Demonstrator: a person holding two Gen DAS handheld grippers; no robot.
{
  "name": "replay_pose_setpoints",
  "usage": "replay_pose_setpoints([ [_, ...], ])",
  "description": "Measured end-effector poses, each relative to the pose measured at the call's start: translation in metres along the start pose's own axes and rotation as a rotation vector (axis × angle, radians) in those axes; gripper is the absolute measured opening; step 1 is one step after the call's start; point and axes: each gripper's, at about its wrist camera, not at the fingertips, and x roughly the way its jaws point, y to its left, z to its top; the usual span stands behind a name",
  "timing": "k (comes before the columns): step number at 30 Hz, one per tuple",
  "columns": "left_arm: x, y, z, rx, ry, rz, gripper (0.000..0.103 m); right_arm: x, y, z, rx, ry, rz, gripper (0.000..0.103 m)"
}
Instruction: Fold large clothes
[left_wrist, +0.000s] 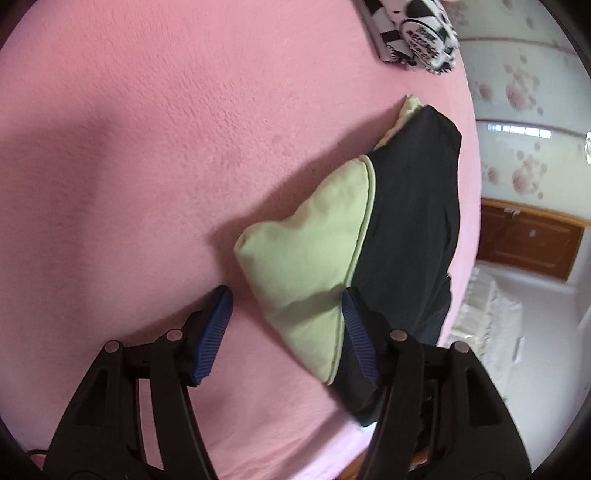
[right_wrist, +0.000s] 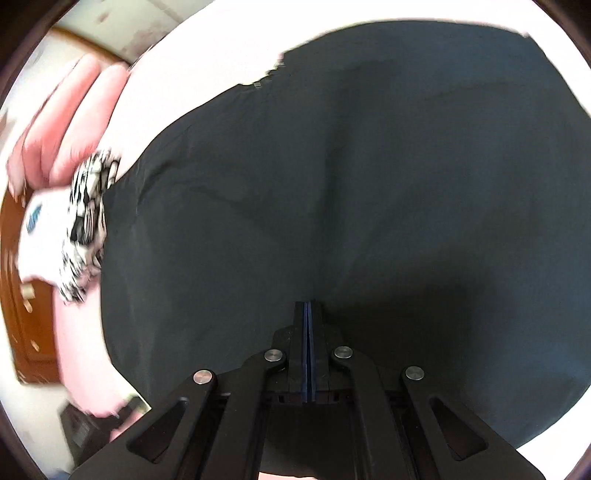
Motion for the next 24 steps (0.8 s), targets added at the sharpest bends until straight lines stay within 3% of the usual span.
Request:
replay_pose_setpoints([
  [3, 0.01, 0.002, 0.009, -0.036, 0.022, -0.041, 0.059, 0.004, 0.008, -0.001, -0.002, -0.006, -0.036, 0.001],
  [9, 0.024, -0.009, 0.022, -0.023, -0.01, -0.094, 0.06, 0.005, -0.003, 0.004, 0.116, -0.024, 0.013, 0.001],
  [13, 0.016, -0.015, 0.015, -0.031, -0.097, -0.088, 0.028, 0.0, -0.014, -0.003, 0.204, -0.048, 0.05, 0.001],
  [14, 0.011, -0.019, 0.011, -0.009, -0.124, -0.099, 0.02, -0.002, -0.015, -0.003, 0.213, -0.047, 0.051, 0.001],
  [17, -0.003, -0.037, 0.0, 0.067, -0.174, -0.111, 0.014, -0.003, -0.015, -0.002, 0.205, -0.042, 0.039, 0.001],
  [24, -0.037, -0.098, -0.031, 0.383, -0.219, -0.242, 0.011, -0.002, -0.016, -0.002, 0.152, -0.043, 0.062, 0.001],
])
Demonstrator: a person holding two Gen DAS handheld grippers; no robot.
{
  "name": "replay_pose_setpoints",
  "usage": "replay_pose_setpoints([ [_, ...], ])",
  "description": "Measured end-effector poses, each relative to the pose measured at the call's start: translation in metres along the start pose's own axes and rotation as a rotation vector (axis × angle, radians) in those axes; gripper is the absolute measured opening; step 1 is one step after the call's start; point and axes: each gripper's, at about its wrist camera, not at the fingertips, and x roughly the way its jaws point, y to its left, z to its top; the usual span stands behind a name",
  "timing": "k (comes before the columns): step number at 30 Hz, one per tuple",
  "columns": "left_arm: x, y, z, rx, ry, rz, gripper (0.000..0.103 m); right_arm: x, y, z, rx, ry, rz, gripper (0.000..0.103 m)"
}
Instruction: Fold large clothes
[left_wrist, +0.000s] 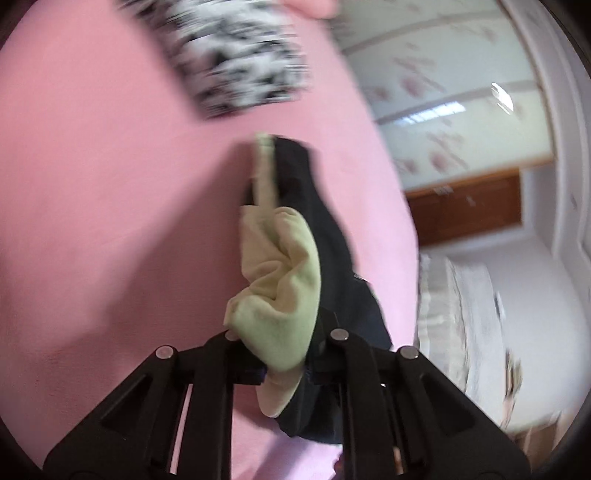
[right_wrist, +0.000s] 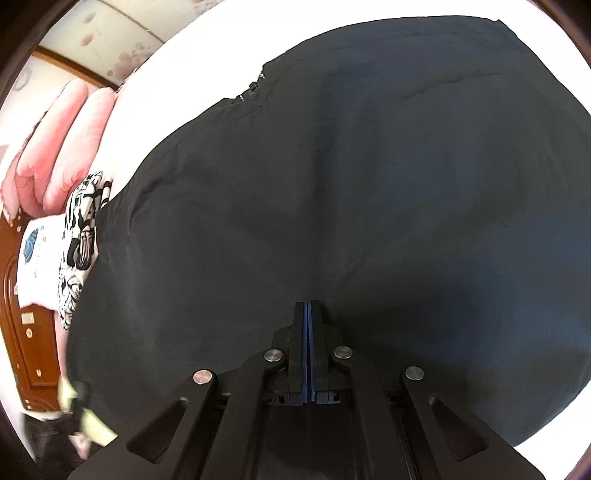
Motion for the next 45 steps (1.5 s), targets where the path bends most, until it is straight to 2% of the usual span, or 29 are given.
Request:
replay_pose_setpoints([
  [1, -0.003, -0.018, -0.003, 0.049, -0.008, -0.03, 0.011, -0.001, -0.003, 0.0, -0.005, 0.003, 0.017, 0.0],
  [5, -0.009, -0.074, -0.014, 0.142, -0.047, -0.084, 0.01, 0.0, -0.017, 0.003, 0.0, 0.008, 0.126, 0.0],
  [8, -0.011, -0.123, -0.035, 0.276, -0.073, -0.081, 0.01, 0.0, -0.033, 0.007, 0.005, 0.039, 0.202, 0.0],
  [12, 0.0, -0.193, -0.076, 0.434, -0.074, -0.084, 0.01, 0.003, -0.045, 0.018, -0.04, 0.106, 0.257, 0.0],
  [15, 0.018, -0.241, -0.118, 0.529, -0.04, -0.08, 0.01, 0.007, -0.053, 0.026, -0.069, 0.161, 0.308, 0.0],
  [20, 0.056, -0.304, -0.188, 0.687, 0.039, 0.027, 0.01, 0.023, -0.073, 0.04, -0.026, 0.259, 0.443, 0.0],
  [25, 0.091, -0.34, -0.246, 0.813, 0.146, 0.069, 0.01, 0.036, -0.101, 0.044, 0.101, 0.331, 0.589, 0.0],
  [28, 0.109, -0.359, -0.277, 0.907, 0.198, 0.112, 0.01, 0.038, -0.108, 0.046, 0.123, 0.357, 0.627, 0.0],
  [30, 0.116, -0.371, -0.293, 0.966, 0.215, 0.131, 0.01, 0.037, -0.111, 0.051, 0.121, 0.387, 0.632, 0.0],
  [32, 0.123, -0.378, -0.301, 0.97, 0.244, 0.131, 0.01, 0.03, -0.117, 0.059, 0.108, 0.406, 0.616, 0.0],
  [34, 0.128, -0.384, -0.308, 0.972, 0.249, 0.137, 0.01, 0.017, -0.127, 0.072, 0.066, 0.388, 0.573, 0.0],
  [36, 0.133, -0.387, -0.311, 0.966, 0.257, 0.146, 0.01, 0.001, -0.142, 0.094, 0.041, 0.35, 0.551, 0.0],
  [37, 0.137, -0.389, -0.315, 0.953, 0.269, 0.143, 0.01, -0.009, -0.155, 0.111, 0.037, 0.305, 0.498, 0.0],
  [41, 0.153, -0.382, -0.319, 0.936, 0.322, 0.14, 0.01, -0.042, -0.199, 0.166, 0.057, 0.192, 0.386, 0.0],
  [43, 0.162, -0.376, -0.333, 0.963, 0.346, 0.161, 0.01, -0.064, -0.219, 0.19, 0.062, 0.123, 0.349, 0.0],
  [45, 0.175, -0.371, -0.349, 0.97, 0.372, 0.181, 0.01, -0.079, -0.233, 0.205, 0.06, 0.099, 0.317, 0.0],
])
